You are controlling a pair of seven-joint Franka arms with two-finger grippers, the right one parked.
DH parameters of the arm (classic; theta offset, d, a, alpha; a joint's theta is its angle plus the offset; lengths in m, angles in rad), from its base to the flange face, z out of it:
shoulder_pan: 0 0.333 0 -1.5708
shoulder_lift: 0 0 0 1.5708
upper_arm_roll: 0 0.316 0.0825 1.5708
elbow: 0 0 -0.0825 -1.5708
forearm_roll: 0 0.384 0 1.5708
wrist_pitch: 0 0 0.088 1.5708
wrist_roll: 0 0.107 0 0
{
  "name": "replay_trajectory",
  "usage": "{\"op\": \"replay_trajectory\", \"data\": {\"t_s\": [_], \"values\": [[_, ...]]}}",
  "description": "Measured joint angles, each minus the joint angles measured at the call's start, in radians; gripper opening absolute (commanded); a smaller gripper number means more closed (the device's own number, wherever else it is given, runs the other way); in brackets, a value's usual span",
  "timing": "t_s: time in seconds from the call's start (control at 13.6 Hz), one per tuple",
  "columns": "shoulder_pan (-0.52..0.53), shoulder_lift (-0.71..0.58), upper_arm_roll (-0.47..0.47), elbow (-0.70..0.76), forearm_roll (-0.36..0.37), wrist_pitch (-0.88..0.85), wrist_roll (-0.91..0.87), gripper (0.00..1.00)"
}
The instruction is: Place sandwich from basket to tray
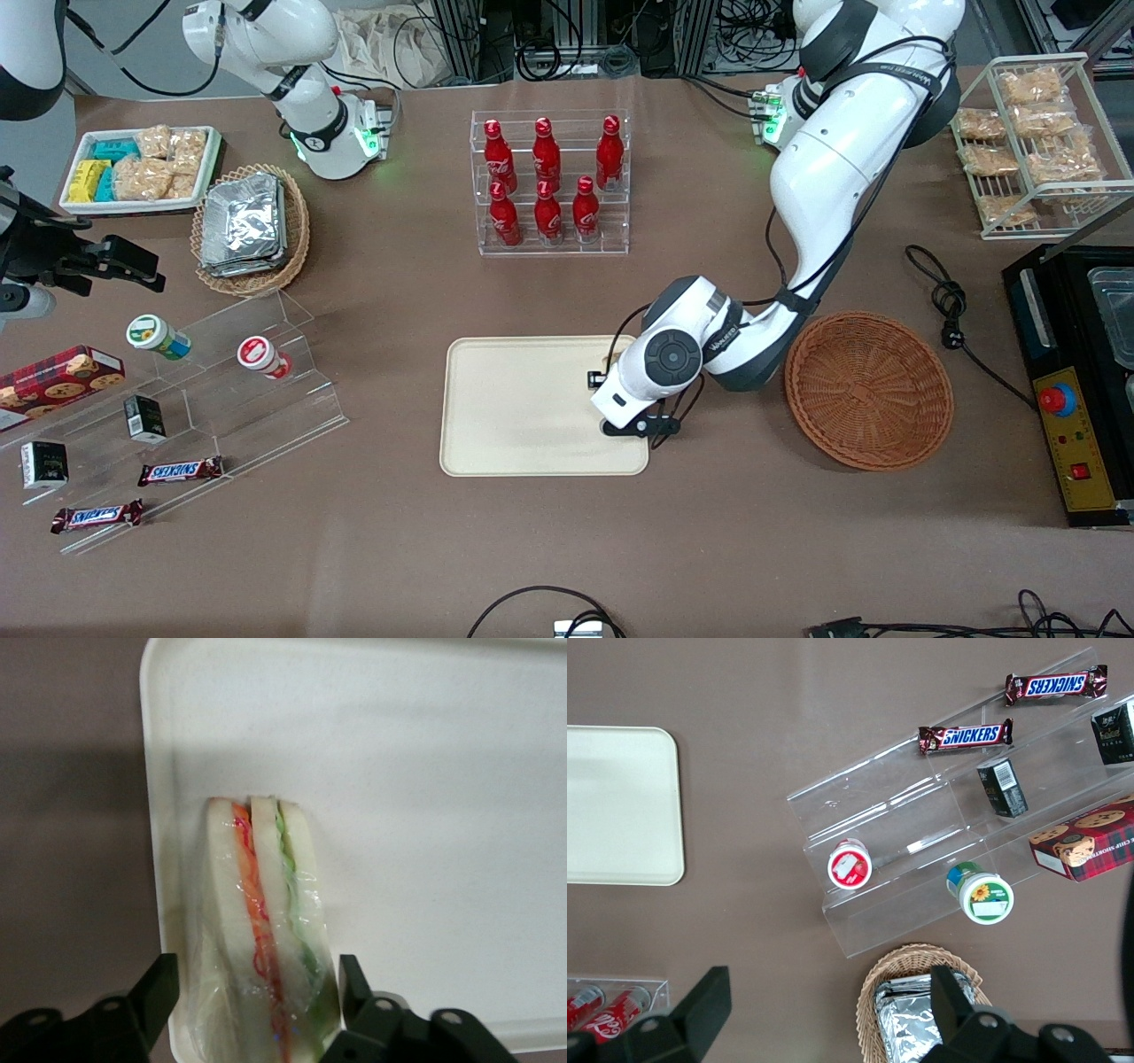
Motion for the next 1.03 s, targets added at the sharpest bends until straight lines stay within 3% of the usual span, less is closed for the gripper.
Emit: {"op": "replay_trajectory", "data": {"t_s": [0.22,0.52,1.03], "values": [[0.008,-0.042,0.009,0.023,0.002,-0.014,-0.034,1.0],[0.082,-0.174,0.016,0.0,0.002,-0.182,-0.049,1.0],[0.243,-0.582,0.018,-0.426,-0.036,-0.119,-0.084,1.0]]}}
